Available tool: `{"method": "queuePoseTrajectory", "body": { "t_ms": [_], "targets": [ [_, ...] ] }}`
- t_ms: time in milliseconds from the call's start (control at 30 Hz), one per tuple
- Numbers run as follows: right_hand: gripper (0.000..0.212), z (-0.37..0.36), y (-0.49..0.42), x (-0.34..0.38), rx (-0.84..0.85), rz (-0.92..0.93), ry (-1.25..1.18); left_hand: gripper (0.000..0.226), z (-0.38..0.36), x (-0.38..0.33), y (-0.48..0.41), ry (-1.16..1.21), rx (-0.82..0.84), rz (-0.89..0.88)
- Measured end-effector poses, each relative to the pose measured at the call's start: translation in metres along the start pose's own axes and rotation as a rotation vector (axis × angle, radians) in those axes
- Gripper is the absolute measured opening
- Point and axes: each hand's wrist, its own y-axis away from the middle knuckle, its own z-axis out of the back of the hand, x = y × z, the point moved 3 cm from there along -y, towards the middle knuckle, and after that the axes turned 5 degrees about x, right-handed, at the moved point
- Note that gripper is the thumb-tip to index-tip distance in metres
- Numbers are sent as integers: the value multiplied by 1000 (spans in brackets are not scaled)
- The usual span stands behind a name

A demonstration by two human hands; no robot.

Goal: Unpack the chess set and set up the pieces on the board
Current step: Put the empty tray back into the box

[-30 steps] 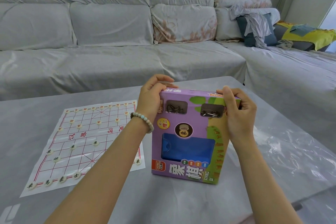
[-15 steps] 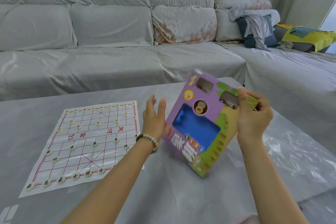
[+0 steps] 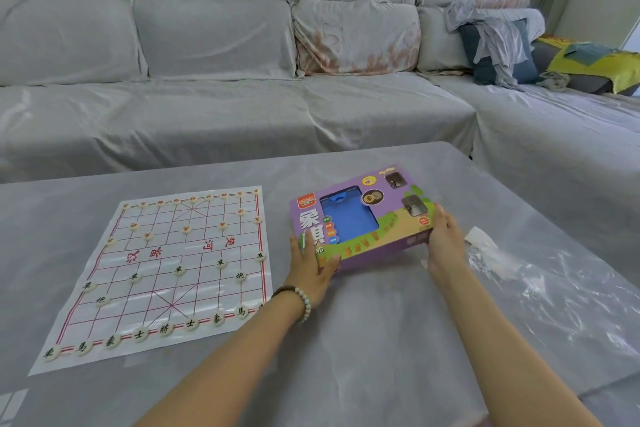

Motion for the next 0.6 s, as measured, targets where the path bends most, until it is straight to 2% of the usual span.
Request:
{"method": "queuePoseTrajectory", "body": {
  "t_ms": [67,133,200,233,367,467,534,600],
  "targets": [
    [24,11,-1,0,56,117,269,80,1,1,-5,-65,-20,2],
    [23,20,-6,-3,126,283,686,83,3,4,-11,-143,-41,14],
    [32,23,-8,-11,176,347,1058,85,2,5,-15,-207,-47,23],
    [39,20,-6,-13,193,354,1145,85,2,5,-17,-224,-50,28],
    [53,-14,4,-16,346,466,1352,85,-2,2,-32,-223,-95,30],
    [53,-24,-5,-30,464,319,1437,81,-4,-1,-53,-186,-93,11],
    [55,-21,-19,-35,476,260,1498,75,-4,-4,-71,-178,-52,-8],
    [55,-19,-43,-29,459,237,1537,72,-2,-7,-93,-276,-8,-12]
  ]
}}
